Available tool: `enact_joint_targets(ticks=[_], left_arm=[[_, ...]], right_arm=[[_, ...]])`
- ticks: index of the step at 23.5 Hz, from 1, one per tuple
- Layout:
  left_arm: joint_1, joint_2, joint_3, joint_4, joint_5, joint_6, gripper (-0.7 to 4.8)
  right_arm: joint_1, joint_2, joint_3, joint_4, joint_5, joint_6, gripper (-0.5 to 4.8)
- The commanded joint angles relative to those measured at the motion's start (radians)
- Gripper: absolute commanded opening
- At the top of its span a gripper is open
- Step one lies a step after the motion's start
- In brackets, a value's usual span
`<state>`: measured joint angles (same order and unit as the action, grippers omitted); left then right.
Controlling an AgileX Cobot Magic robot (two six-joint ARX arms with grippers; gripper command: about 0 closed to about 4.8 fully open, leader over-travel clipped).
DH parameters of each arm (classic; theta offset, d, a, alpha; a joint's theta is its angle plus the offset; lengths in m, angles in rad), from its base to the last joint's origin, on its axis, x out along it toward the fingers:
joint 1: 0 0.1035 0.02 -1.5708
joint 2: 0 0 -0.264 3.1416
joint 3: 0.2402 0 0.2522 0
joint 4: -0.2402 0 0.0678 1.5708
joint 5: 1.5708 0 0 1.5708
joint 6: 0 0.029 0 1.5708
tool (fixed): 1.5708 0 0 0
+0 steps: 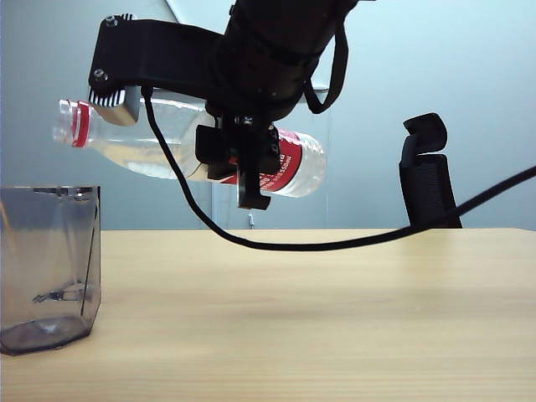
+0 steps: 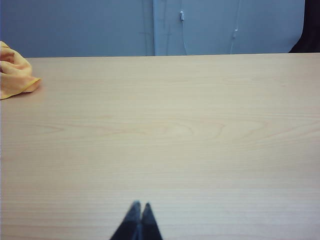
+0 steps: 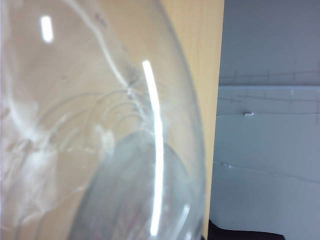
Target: Pick up the mineral water bottle on the table and pour water into the mug until it's half full.
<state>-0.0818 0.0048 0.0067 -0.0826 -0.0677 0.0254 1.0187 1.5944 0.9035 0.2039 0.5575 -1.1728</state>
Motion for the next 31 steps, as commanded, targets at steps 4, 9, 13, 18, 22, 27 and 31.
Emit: enact_joint_targets(ticks=[4,9,13,18,22,27,31], left_arm=[[0.002,0.001,0.002,0.009,0.002,-0.003,-0.02],[0.002,0.001,0.002,0.009,0.002,-0.003,-0.02],[0.002,0.001,0.002,0.009,0.002,-0.003,-0.02],[0.002,0.001,0.002,0.009,0.002,-0.003,-0.02],[0.002,0.001,0.002,0.009,0.001,-0.003,-0.02],[0.002,0.001,0.002,0.009,0.001,-0.003,-0.02],[0.002,0.001,0.002,0.009,0.001,-0.003,-0.02]], right_arm=[[0.002,-0.011,0.013,0.063,0.029,-0.076,1.66],[0.002,-0.011,0.013,0.063,0.033,-0.145,1.66],[0.002,-0.011,0.013,0.066,0.036,-0.145,1.66],[0.002,-0.011,0.013,0.066,0.043,-0.145,1.66],[0.002,-0.011,0.013,0.066,0.043,-0.145,1.66],[0.002,-0.011,0.013,0.066,0.043,-0.145,1.66],[0.002,-0.011,0.013,0.066,0.043,-0.145,1.66]])
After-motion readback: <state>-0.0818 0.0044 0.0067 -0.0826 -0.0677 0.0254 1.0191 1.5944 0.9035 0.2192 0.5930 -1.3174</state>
